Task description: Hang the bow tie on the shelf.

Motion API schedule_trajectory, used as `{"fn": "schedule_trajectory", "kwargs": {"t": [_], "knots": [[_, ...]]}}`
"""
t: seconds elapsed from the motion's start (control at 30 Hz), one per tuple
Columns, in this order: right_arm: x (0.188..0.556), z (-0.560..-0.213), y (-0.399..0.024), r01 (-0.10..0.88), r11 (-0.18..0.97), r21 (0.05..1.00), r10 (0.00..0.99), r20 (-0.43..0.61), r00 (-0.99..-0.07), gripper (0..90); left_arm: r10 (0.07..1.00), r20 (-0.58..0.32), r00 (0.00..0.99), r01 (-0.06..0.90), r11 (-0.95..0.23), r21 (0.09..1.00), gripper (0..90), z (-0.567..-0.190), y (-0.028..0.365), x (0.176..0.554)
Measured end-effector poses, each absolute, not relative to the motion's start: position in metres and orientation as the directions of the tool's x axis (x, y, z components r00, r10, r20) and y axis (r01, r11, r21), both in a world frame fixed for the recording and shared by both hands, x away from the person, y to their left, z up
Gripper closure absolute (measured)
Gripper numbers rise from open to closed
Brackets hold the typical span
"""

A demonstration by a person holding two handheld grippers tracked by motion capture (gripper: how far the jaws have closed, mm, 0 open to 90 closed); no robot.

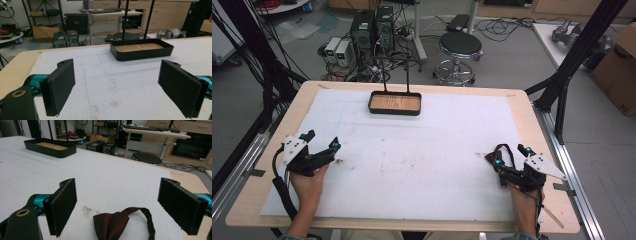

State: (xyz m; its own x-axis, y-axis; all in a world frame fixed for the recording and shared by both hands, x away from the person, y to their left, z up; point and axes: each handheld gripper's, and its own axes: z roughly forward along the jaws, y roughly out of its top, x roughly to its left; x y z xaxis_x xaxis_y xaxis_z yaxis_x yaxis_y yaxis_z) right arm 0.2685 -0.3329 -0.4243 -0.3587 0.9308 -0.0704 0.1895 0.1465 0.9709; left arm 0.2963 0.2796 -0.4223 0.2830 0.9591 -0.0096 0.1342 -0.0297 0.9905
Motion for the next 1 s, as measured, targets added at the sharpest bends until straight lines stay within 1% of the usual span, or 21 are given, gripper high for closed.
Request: {"fn": "schedule_trajectory", "kwargs": {"t": [0.13, 0.27, 0.33, 0.4, 0.43, 0.53, 0.7, 0.83, 1.0], "knots": [[0.269, -0.425, -0.333, 0.210, 0.147, 0.967, 0.931, -0.064, -0.360, 15.3, 0.959, -0.011, 0.284, 0.135, -0.029, 0.990, 14.4, -0.422, 0.279, 0.296], [0.270, -0.427, -0.333, 0.236, 0.158, 0.959, 0.921, -0.057, -0.386, 17.1, 0.959, -0.009, 0.283, 0.135, -0.030, 0.990, 14.4, -0.423, 0.279, 0.297], [0.272, -0.429, -0.332, 0.260, 0.171, 0.950, 0.915, -0.055, -0.400, 19.8, 0.959, -0.011, 0.283, 0.136, -0.029, 0.990, 14.4, -0.423, 0.279, 0.297], [0.274, -0.431, -0.331, 0.283, 0.182, 0.942, 0.911, -0.053, -0.409, 20.7, 0.959, -0.009, 0.283, 0.138, -0.031, 0.990, 14.4, -0.423, 0.279, 0.297], [0.275, -0.432, -0.330, 0.306, 0.192, 0.932, 0.908, -0.050, -0.417, 25.5, 0.960, -0.012, 0.281, 0.137, -0.028, 0.990, 14.4, -0.423, 0.279, 0.297], [0.277, -0.434, -0.330, 0.323, 0.211, 0.923, 0.905, -0.060, -0.421, 27.1, 0.960, -0.014, 0.281, 0.139, -0.027, 0.990, 14.4, -0.423, 0.279, 0.297], [0.281, -0.439, -0.329, 0.392, 0.244, 0.887, 0.901, -0.058, -0.429, 39.9, 0.960, -0.009, 0.280, 0.140, -0.031, 0.990, 14.4, -0.423, 0.280, 0.297], [0.283, -0.443, -0.330, 0.463, 0.251, 0.850, 0.904, -0.034, -0.427, 49.0, 0.960, -0.011, 0.280, 0.141, -0.029, 0.990, 14.4, -0.423, 0.280, 0.297], [0.284, -0.446, -0.329, 0.495, 0.275, 0.824, 0.906, -0.050, -0.419, 53.4, 0.960, -0.015, 0.281, 0.141, -0.026, 0.990, 14.4, -0.423, 0.279, 0.297]]}}
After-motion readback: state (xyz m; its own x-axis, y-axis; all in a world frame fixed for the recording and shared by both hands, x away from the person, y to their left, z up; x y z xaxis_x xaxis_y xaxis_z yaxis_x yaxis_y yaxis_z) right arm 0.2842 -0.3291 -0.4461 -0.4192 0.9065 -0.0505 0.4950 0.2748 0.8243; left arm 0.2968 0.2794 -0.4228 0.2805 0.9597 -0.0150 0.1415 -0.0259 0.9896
